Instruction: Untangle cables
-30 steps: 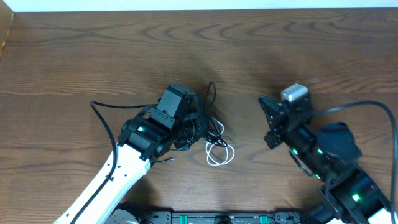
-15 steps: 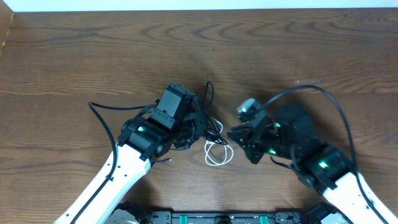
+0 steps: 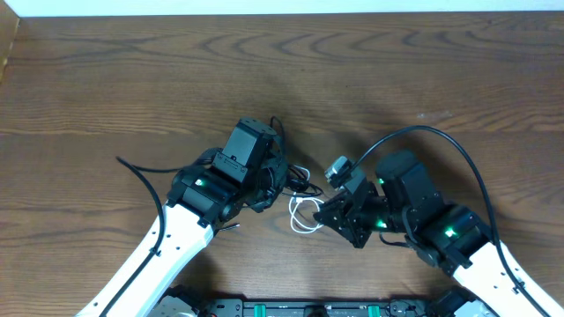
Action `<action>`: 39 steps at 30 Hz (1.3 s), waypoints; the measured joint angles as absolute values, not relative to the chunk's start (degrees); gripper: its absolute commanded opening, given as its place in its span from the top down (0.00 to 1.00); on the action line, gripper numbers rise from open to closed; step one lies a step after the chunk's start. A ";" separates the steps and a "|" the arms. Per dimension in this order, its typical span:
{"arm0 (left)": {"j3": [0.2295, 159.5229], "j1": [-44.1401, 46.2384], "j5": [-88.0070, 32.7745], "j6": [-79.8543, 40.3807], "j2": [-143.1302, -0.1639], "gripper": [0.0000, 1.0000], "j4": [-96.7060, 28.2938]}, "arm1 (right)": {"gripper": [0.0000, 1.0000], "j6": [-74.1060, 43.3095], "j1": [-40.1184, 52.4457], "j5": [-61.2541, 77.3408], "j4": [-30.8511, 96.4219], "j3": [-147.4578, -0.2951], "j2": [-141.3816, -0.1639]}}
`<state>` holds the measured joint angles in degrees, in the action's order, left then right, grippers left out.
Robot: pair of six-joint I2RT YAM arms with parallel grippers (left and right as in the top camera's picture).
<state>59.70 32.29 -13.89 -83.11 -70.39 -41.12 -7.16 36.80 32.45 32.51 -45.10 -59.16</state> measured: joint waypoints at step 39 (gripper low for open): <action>59.70 31.92 -21.56 -91.39 -70.39 0.92 -41.45 | 0.54 -2.83 39.53 11.46 23.90 -45.04 -67.09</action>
